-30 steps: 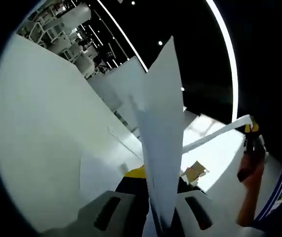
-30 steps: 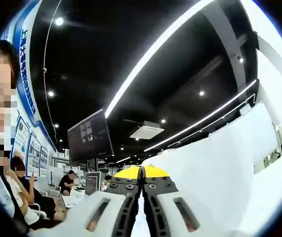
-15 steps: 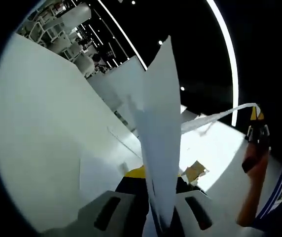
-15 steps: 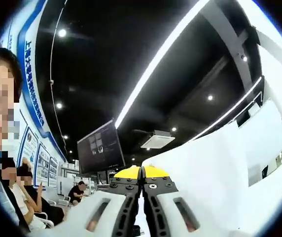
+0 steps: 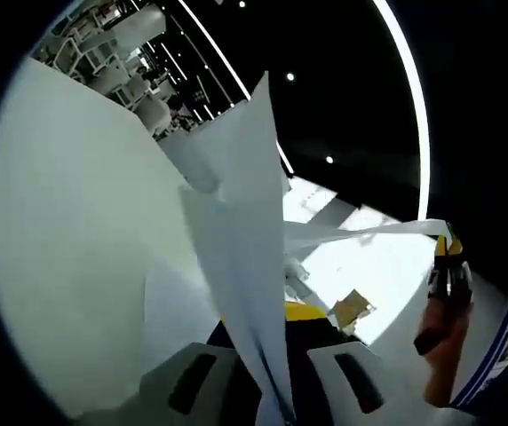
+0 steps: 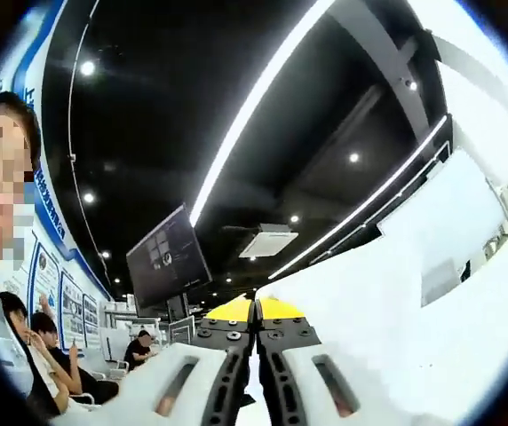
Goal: Organize the stack of printing papers by aligning and flattening the scattered papers on the table
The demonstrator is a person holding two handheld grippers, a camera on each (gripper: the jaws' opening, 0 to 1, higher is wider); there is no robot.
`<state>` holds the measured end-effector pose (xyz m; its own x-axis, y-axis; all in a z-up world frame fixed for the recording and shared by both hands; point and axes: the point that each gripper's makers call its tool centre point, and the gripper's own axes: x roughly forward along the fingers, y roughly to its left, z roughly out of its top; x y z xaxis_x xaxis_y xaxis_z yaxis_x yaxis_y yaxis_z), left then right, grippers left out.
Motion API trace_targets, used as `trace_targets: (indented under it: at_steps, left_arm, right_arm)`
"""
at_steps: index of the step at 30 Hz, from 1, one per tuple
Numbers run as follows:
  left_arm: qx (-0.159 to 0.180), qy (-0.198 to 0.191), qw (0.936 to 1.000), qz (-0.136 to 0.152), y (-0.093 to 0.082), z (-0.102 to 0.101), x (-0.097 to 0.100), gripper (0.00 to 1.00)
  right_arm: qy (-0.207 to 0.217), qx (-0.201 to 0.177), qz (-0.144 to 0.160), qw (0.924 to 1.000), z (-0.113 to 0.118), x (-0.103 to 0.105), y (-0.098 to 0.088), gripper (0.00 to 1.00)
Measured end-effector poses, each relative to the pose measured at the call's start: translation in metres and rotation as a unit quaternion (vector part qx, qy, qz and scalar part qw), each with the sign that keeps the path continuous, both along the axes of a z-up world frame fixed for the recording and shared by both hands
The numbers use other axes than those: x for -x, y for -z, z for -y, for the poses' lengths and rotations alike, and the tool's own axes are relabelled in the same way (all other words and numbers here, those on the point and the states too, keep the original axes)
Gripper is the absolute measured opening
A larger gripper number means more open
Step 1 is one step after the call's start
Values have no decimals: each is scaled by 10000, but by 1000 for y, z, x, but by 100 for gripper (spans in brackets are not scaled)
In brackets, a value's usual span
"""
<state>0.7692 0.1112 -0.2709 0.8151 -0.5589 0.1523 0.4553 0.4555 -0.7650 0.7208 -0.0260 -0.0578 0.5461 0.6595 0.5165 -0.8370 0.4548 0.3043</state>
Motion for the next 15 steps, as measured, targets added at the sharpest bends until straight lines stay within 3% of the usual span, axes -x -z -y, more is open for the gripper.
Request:
trace_targets:
  at_steps: [9,12,15]
  left_arm:
    - [105,-21,9999,-30,2,-5,-5,8]
    - [101,-24,9999,-32,3,-7,-7,8]
    - [107,-26,9999,-42,4,-8,-7,8]
  right_arm:
    - [61,-54,-779,9969,22,6,64,0]
    - [-46,-276,-1233,9920,28,3,83,0]
    - [-71,-285,-1360,9903,28,3,96,0]
